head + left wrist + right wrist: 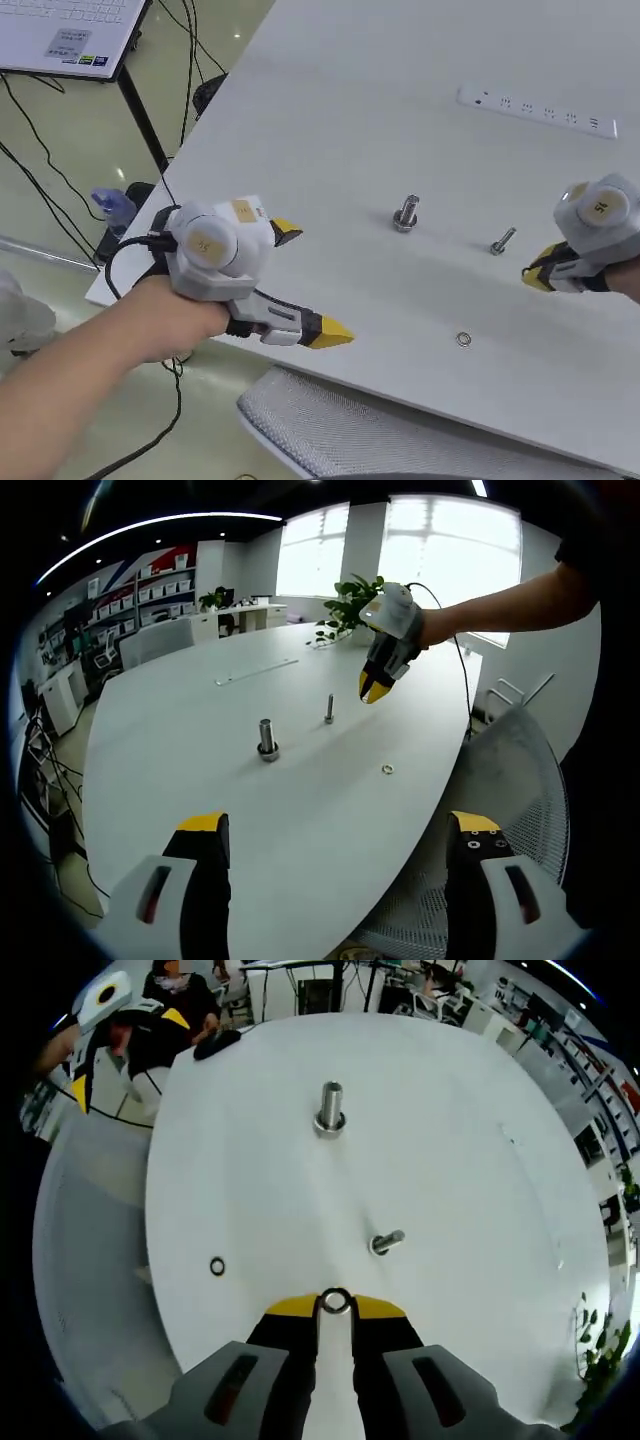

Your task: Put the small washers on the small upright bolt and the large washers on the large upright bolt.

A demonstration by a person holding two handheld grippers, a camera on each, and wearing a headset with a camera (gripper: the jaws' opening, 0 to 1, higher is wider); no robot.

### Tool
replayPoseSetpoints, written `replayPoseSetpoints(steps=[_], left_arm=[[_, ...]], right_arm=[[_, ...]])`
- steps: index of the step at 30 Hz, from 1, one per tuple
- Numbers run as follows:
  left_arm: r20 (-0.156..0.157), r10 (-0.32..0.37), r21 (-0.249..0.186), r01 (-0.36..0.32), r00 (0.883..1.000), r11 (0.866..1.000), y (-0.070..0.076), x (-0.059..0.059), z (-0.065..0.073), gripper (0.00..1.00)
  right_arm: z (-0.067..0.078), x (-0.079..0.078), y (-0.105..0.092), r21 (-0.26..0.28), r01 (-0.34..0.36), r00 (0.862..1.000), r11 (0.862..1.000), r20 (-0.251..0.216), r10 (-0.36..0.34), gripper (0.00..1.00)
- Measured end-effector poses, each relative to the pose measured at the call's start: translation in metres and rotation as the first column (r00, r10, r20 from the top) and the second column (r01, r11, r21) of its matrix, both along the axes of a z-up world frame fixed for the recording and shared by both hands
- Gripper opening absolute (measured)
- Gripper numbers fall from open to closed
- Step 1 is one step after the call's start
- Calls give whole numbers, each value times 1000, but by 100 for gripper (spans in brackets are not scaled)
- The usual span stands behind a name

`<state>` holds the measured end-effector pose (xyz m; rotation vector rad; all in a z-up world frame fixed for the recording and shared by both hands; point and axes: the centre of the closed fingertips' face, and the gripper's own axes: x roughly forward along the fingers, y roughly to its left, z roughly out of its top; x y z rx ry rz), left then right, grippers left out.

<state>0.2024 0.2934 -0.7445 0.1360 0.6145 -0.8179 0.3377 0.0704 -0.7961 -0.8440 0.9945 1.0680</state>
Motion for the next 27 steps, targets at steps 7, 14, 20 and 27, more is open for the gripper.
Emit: replayPoseSetpoints(steps=[7, 14, 20, 27], left_arm=[[-3, 6, -1, -6, 1000, 1000, -1, 0, 0, 89], [-8, 7, -1, -7, 1000, 1000, 0, 2, -3, 89], [-11, 7, -1, -7, 1000, 1000, 2, 6, -5, 89], [-14, 10, -3, -10, 1000, 1000, 4, 8, -5, 89]], right_arm=[[12, 23, 12, 3, -17, 999, 1000, 31, 17, 12], [7, 42, 20, -12, -17, 999, 1000, 41, 18, 12], [0, 50, 21, -29, -23, 999, 999, 34, 24, 12], [-7, 54, 20, -48, -31, 999, 998, 29, 32, 12]])
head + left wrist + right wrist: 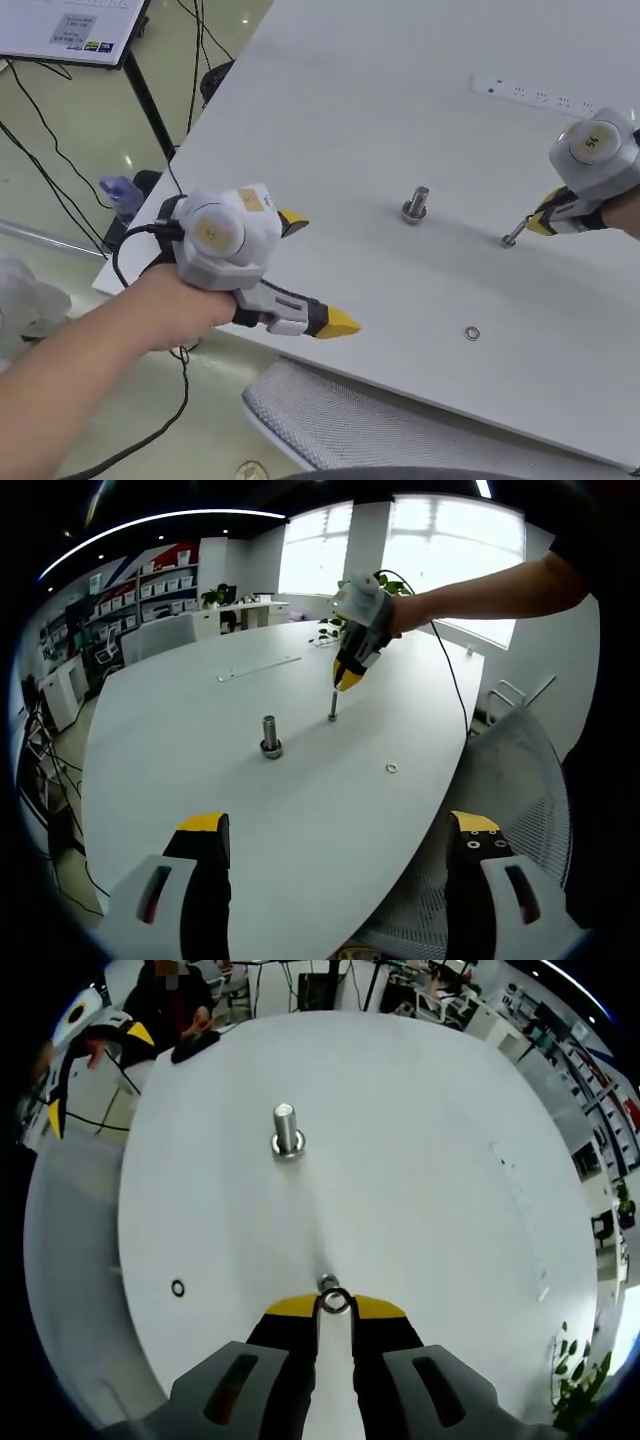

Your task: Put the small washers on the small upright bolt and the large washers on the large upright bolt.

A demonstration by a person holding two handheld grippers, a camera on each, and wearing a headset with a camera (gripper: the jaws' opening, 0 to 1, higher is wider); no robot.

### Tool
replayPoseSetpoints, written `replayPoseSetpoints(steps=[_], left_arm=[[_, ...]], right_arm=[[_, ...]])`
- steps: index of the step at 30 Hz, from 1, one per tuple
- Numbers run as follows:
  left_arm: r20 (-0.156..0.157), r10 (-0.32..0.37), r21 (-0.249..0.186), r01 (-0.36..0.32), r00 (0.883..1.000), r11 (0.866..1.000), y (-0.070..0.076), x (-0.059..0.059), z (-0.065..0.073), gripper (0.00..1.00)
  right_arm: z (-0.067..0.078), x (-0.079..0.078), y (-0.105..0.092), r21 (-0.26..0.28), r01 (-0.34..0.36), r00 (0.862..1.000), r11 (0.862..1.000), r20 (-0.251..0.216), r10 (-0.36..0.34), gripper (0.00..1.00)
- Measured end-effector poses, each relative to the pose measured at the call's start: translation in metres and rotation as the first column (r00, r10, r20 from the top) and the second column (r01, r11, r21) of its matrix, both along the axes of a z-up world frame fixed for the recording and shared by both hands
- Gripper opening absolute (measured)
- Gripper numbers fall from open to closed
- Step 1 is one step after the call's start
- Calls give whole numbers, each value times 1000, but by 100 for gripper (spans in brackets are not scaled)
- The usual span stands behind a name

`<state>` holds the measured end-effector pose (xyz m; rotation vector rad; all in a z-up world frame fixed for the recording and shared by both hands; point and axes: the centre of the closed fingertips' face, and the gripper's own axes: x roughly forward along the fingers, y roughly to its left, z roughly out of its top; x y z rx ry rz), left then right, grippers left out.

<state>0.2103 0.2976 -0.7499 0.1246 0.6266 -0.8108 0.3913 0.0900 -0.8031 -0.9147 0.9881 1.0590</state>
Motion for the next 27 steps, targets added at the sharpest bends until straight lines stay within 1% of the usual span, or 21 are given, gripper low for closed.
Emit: replayPoseSetpoints(steps=[4, 20, 22, 27], left_arm=[[0, 1, 0, -1, 1000, 1000, 1, 0, 0, 89], [-10, 4, 2, -4, 1000, 1000, 3, -1, -2, 89], [-9, 4, 3, -4, 1000, 1000, 4, -1, -2, 89], [-10, 6, 2, -6, 1000, 1000, 5, -1, -2, 88]], right_arm=[[-1, 0, 2, 3, -1, 1000, 1000, -2, 1, 12], [-9, -2, 2, -14, -10, 1000, 1000, -21, 10, 12], [-11, 1, 3, -15, -13, 1000, 1000, -24, 13, 12], [-14, 0, 4, -18, -15, 1000, 1000, -27, 14, 12]])
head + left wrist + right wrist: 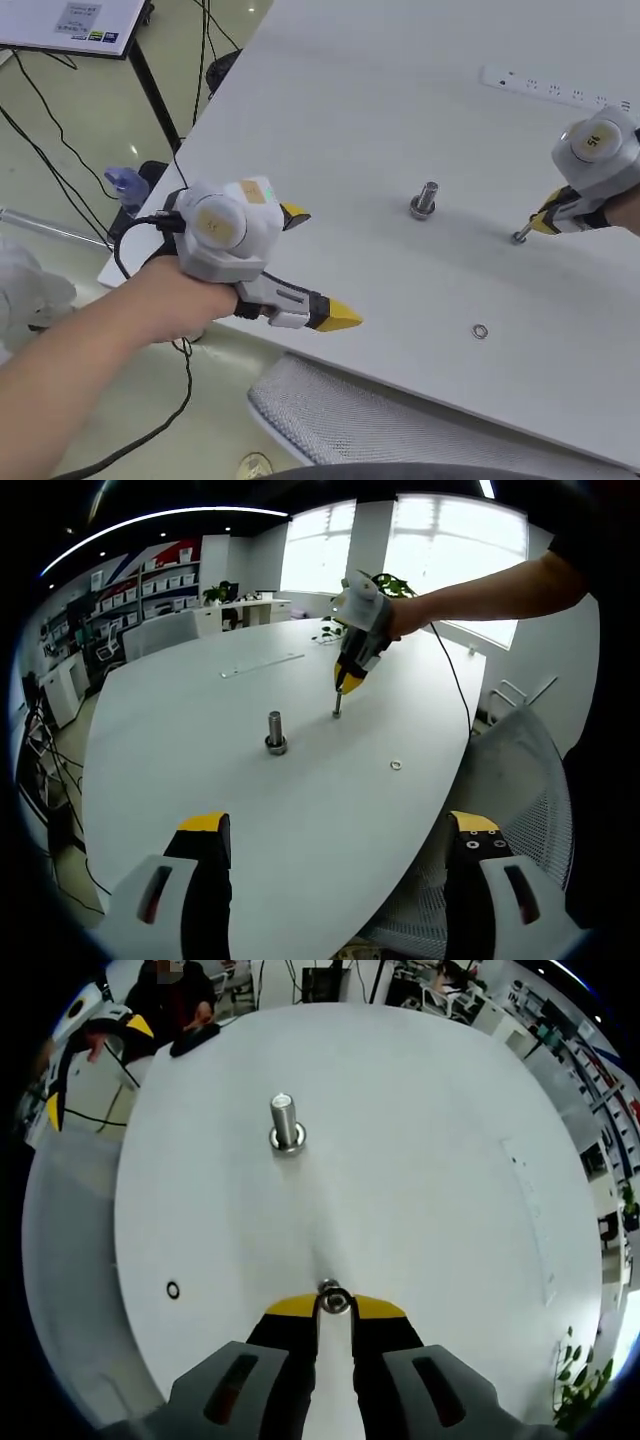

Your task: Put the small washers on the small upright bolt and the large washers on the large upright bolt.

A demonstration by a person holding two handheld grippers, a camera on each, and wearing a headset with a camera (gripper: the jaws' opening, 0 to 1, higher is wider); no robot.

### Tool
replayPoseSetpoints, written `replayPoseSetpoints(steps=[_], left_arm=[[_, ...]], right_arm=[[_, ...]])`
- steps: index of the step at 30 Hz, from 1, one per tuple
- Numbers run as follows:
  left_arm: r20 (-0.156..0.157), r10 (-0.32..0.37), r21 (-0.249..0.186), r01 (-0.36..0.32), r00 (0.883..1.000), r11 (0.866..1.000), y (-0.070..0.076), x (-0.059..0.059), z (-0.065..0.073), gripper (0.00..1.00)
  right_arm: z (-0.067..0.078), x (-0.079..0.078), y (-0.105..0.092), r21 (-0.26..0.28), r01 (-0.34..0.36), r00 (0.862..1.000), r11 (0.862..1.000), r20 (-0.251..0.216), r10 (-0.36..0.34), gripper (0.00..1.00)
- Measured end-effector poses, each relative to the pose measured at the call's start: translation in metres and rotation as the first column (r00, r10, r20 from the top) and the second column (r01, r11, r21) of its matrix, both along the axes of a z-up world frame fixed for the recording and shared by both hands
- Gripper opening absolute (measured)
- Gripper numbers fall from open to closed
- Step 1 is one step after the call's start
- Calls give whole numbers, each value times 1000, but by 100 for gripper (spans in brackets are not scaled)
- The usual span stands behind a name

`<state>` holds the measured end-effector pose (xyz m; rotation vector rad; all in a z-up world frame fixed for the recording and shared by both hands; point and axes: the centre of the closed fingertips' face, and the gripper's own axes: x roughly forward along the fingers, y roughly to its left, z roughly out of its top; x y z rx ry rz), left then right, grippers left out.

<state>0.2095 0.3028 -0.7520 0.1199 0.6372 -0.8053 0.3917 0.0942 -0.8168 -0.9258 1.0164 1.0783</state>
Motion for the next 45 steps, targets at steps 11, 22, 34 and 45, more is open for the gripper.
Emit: replayPoseSetpoints(steps=[11, 22, 34, 45], left_arm=[[-9, 3, 1, -3, 1000, 1000, 3, 1, -2, 88], [-14, 5, 3, -5, 1000, 1000, 5, 3, -4, 88], [-13, 20, -1, -20, 1000, 1000, 14, 6, -2, 89], [1, 4, 0, -4, 1000, 1000, 10, 8, 0, 90]], right_arm=[[-13, -2, 0, -19, -14, 1000, 1000, -12, 14, 13], [-28, -1, 1, -29, -17, 1000, 999, -25, 16, 13], [-38, 0, 2, -45, -24, 999, 999, -41, 22, 13], [-43, 1, 1, -49, -25, 998, 998, -52, 23, 13]])
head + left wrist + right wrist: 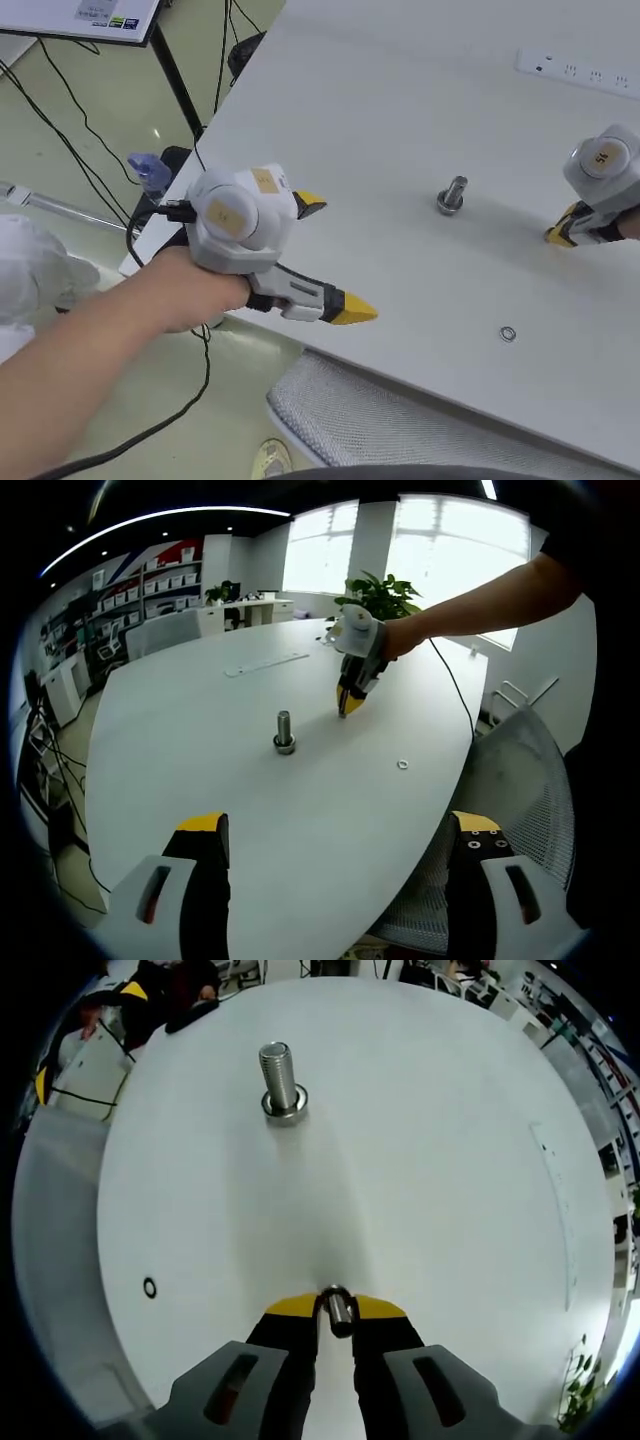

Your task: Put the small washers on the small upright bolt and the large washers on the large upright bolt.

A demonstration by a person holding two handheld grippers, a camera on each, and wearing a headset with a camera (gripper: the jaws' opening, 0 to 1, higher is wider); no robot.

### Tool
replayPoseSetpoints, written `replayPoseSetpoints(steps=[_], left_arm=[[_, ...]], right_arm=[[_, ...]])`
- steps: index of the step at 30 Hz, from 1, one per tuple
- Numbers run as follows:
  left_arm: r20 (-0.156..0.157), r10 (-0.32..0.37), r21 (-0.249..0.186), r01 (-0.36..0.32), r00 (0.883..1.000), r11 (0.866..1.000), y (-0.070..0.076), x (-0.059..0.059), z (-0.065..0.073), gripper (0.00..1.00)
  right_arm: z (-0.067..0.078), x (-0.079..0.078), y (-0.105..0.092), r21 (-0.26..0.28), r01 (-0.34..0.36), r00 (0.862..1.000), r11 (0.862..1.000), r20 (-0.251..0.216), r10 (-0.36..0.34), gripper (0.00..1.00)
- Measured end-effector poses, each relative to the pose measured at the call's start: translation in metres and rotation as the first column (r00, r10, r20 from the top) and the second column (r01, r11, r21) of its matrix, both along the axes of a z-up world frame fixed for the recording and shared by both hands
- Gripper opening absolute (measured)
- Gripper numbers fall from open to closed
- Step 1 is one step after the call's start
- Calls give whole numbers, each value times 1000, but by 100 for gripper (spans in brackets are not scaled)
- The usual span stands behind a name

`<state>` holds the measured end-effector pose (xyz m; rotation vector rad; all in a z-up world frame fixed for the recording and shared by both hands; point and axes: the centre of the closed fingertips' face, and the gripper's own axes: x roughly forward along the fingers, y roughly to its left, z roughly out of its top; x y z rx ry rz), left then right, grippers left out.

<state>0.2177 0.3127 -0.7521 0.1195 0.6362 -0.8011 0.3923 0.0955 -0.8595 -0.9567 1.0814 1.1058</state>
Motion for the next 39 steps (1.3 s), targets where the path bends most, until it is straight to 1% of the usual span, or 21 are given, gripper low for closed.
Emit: replayPoseSetpoints(steps=[4, 9, 12, 16, 18, 20, 25, 32, 35, 39], left_arm=[[6, -7, 5, 7, 1000, 1000, -1, 1, 1, 90], [21, -6, 10, 6, 1000, 1000, 0, 4, 2, 91], [26, -13, 24, 12, 1000, 1000, 0, 5, 0, 91], [33, -23, 33, 21, 999, 999, -1, 7, -1, 91], [44, -27, 38, 25, 999, 999, -2, 8, 0, 91], [45, -26, 34, 25, 999, 999, -3, 8, 1, 91], [43, -35, 38, 34, 998, 999, -6, 7, -1, 91], [43, -37, 34, 36, 998, 999, -10, 7, 1, 90], [47, -36, 33, 35, 998, 999, -12, 7, 2, 90], [48, -34, 29, 32, 998, 999, -15, 7, 2, 91]], right_arm=[[-1, -1, 0, -2, -4, 1000, 1000, -4, 4, 13], [-1, -1, 0, -6, -6, 1000, 1000, -2, 6, 13], [-1, -1, 0, -6, -3, 1000, 1000, -4, 3, 13], [0, 1, 0, -6, -2, 1000, 1000, 4, 2, 14], [2, 2, 0, 3, 0, 1000, 1000, 10, 0, 17], [4, 4, 1, 11, 1, 1000, 1000, 17, -1, 19], [12, 5, 0, 36, 16, 1000, 999, 21, -17, 21], [19, 4, -1, 50, 21, 1000, 999, 23, -22, 21], [25, 3, 2, 64, 19, 1000, 998, 21, -21, 21], [34, 0, 7, 83, -11, 999, 996, 31, 8, 21]])
